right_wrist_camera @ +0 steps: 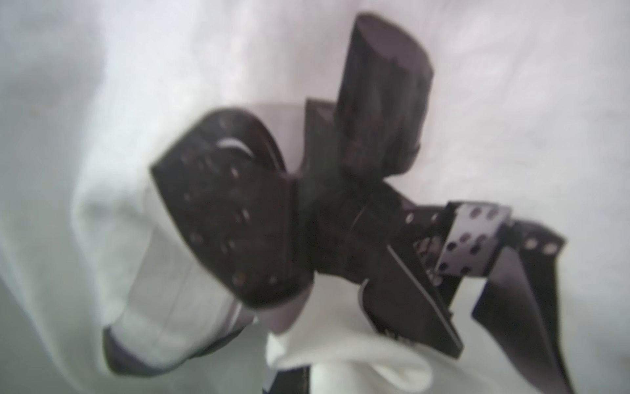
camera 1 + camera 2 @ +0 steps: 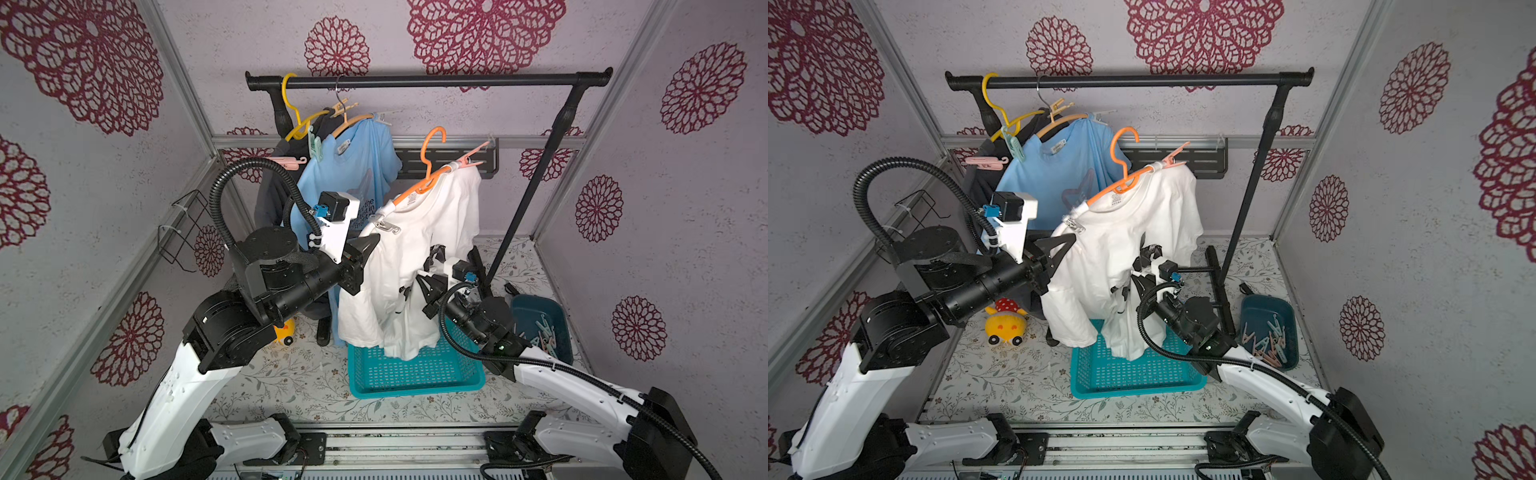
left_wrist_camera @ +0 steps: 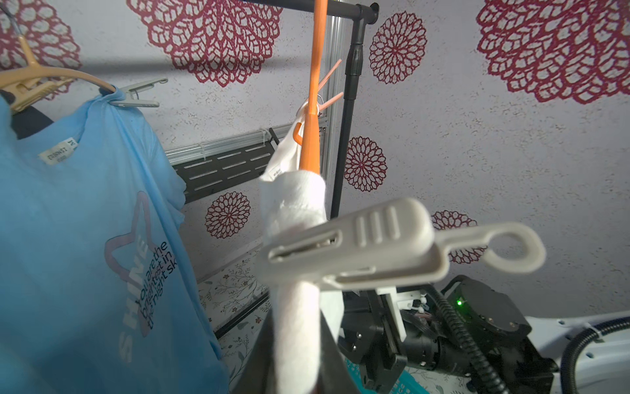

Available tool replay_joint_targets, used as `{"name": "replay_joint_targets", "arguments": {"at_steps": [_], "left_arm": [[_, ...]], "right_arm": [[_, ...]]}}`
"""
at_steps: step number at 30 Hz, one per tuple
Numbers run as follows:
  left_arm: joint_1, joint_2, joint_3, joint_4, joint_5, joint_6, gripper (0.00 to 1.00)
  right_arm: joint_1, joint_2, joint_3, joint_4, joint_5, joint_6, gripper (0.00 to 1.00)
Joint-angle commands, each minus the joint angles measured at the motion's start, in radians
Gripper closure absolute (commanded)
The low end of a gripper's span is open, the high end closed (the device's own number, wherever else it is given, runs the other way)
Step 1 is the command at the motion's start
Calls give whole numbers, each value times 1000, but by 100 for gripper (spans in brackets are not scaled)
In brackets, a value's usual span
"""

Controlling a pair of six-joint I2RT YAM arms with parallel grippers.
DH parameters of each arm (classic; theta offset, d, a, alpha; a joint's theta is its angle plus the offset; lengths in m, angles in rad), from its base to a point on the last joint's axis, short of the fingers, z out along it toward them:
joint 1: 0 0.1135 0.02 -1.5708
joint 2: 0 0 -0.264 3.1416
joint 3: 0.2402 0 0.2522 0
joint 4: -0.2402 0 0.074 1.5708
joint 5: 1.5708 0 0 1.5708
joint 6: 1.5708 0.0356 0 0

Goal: Use clothespins to secure the t-shirt on both sides of the hanger
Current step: Hang the hanger on the clothesline.

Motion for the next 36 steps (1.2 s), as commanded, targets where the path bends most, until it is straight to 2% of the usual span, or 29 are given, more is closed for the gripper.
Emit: {"name": "replay_joint_targets", "arguments": {"at_steps": [1,6,16,22,27,36], "left_arm": [[-5,1,20,90,-58,11,100],[-3,49,72,107,-101,30,100],[48,244,312,47,-102,46,100],[107,319,371,65,-104,40,100],[119,340,380,98,-114,52,100],[119,366,414,133,-122,62,100]], "right_arm": [[1,-33,91,-37,67,-75,100],[-43,39,214,-97,118,-123,100],[-191,212,396,-58,61,-77,100],[-256,338,468,83,66,-52,100],[-271,432,536,114,39,-95,100],[-300,503,625,138,-10,-61,100]]}}
